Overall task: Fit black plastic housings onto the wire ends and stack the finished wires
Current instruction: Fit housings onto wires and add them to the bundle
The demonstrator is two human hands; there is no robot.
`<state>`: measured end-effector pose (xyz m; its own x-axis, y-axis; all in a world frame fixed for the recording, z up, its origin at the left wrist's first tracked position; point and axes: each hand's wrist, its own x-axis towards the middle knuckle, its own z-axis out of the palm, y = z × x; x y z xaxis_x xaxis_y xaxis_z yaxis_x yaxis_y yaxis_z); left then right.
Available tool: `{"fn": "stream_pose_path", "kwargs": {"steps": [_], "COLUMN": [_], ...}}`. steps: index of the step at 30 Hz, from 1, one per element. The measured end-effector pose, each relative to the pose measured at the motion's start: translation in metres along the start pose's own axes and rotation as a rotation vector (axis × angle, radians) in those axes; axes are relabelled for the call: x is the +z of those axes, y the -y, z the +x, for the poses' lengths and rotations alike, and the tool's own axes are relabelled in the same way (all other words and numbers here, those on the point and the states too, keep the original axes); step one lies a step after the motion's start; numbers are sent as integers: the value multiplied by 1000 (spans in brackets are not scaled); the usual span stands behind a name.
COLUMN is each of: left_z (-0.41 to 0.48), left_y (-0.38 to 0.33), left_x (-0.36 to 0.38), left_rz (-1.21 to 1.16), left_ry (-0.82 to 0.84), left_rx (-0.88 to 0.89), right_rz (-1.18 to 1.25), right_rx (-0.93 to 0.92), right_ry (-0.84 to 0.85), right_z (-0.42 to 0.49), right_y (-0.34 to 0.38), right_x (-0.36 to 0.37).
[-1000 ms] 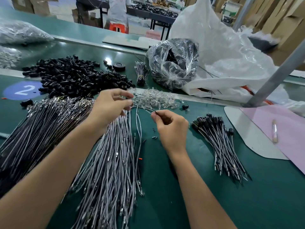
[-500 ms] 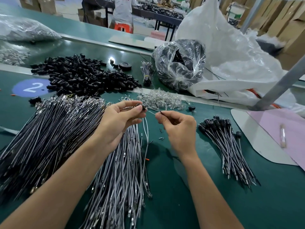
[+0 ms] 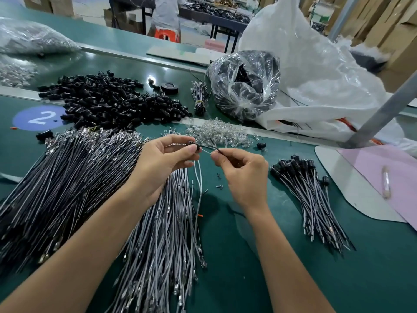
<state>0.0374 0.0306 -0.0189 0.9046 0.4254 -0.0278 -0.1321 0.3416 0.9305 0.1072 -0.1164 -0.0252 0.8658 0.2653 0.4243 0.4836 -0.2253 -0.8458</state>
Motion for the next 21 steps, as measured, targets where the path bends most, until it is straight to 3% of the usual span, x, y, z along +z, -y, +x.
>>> {"fn": "stream_pose_path", "kwargs": {"steps": [14,21], "left_z": [0,-1], "left_y": [8,6], "left_x": [1,0], "left_rz": [178,192], "left_ry": [45,92], "left_rx": [81,21], "right_rz": [28,87], "right_rx": [3,23], "right_ry": [26,102], "right_z": [0,0], "right_y": [-1,-2], "right_x": [0,1]}}
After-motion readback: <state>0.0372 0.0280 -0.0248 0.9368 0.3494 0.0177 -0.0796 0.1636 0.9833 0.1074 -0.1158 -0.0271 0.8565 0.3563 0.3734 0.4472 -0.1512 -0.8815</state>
